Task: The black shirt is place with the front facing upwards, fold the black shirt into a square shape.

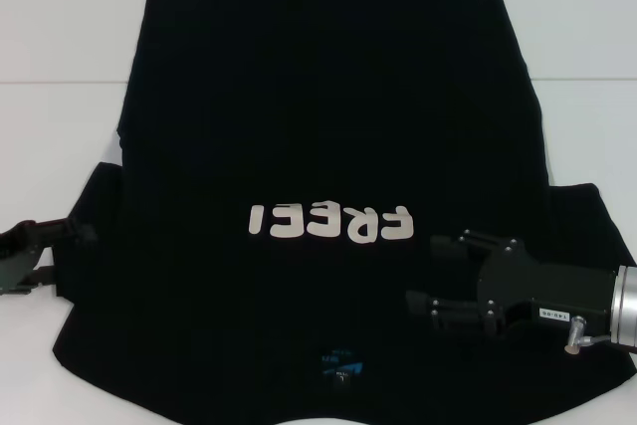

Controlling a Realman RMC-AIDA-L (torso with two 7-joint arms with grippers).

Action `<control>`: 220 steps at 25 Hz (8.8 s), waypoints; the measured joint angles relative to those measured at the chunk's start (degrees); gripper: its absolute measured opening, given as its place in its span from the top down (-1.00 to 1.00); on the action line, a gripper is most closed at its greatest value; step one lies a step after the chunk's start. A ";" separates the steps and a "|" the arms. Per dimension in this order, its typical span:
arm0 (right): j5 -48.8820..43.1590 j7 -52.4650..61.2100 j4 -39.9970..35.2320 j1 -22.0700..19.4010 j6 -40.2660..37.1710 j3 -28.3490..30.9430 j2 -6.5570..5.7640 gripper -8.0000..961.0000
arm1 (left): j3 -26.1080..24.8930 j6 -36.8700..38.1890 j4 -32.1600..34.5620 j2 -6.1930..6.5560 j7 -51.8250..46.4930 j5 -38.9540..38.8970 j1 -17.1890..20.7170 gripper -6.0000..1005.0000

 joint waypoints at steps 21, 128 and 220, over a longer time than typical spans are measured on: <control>0.00 0.00 0.09 0.00 -0.33 0.00 0.00 -0.84 | 0.99 1.95 -0.27 0.33 -0.62 0.47 -0.63 -0.81; 0.70 0.00 1.54 0.80 -0.57 0.09 0.00 -0.84 | -1.13 7.24 1.59 -5.12 7.55 -9.19 -5.14 0.84; -35.95 89.52 -20.27 3.86 0.43 1.53 -8.83 -0.80 | 1.77 23.37 2.86 -13.39 89.56 -16.33 7.04 -0.86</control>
